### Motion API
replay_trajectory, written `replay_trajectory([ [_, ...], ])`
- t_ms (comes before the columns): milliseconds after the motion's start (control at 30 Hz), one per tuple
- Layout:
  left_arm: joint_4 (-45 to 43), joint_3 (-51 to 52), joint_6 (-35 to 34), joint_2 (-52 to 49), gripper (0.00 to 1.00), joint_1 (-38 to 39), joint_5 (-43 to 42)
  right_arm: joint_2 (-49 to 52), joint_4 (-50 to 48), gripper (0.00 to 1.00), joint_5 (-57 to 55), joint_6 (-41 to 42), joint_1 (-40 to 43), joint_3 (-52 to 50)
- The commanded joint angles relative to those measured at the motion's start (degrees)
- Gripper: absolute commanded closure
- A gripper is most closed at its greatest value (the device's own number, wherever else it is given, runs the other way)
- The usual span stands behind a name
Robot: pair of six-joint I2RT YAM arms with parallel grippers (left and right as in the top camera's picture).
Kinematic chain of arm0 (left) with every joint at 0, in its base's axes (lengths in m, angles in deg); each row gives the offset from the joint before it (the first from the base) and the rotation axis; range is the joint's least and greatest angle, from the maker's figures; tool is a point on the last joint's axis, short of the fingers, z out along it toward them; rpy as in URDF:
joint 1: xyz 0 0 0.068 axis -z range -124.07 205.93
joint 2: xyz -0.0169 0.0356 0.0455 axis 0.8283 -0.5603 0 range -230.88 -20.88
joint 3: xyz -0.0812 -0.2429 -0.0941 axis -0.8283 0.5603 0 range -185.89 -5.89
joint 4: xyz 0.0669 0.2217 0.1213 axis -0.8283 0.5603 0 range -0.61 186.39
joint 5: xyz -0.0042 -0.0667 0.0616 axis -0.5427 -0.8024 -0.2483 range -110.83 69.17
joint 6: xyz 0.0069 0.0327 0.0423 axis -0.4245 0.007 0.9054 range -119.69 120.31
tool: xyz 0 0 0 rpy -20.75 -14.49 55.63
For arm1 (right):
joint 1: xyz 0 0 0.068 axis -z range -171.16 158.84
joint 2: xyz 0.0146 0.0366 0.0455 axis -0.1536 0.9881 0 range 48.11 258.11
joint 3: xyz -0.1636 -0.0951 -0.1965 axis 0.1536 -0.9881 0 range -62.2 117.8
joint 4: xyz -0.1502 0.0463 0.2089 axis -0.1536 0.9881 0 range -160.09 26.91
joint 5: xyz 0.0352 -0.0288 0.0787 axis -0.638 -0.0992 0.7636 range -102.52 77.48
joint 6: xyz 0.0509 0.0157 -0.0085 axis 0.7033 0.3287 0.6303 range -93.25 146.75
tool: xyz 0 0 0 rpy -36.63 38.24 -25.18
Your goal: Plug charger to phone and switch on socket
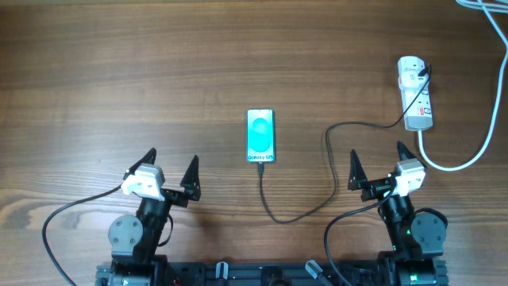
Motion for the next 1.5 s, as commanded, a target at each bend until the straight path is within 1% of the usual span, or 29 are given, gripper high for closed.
replay_trajectory([
  [0,0.2,0.5,6.2,0.6,0.0,-2.3,2.2,-0.5,-0.3,0.0,-0.8,-0.4,-0.3,0.0],
  [100,0.6,0.5,6.2,0.6,0.0,-4.0,4.8,-0.5,-0.3,0.0,-0.8,-0.4,-0.3,0.0],
  [200,1.0,0.5,6.2,0.6,0.0,-4.0,8.9,-0.5,-0.3,0.0,-0.8,-0.4,-0.3,0.0],
  [267,1.0,0.5,6.7,0.6,0.0,-4.3,9.7,-0.5,-0.3,0.0,-0.8,-0.5,-0.3,0.0],
  [467,1.0,0.5,7.3,0.6,0.0,-4.7,9.6,-0.5,-0.3,0.0,-0.8,-0.4,-0.3,0.0],
  [533,1.0,0.5,8.5,0.6,0.0,-4.7,9.0,-0.5,-0.3,0.0,-0.8,-0.4,-0.3,0.0],
  [1100,1.0,0.5,8.5,0.6,0.0,-3.9,8.7,-0.5,-0.3,0.0,-0.8,-0.4,-0.3,0.0],
  [1167,1.0,0.5,7.9,0.6,0.0,-3.9,8.6,-0.5,-0.3,0.0,-0.8,-0.4,-0.3,0.0],
  [1233,0.9,0.5,5.9,0.6,0.0,-3.9,8.6,-0.5,-0.3,0.0,-0.8,-0.5,-0.3,0.0],
  [1467,0.9,0.5,5.9,0.6,0.0,-3.9,8.7,-0.5,-0.3,0.0,-0.8,-0.4,-0.3,0.0],
])
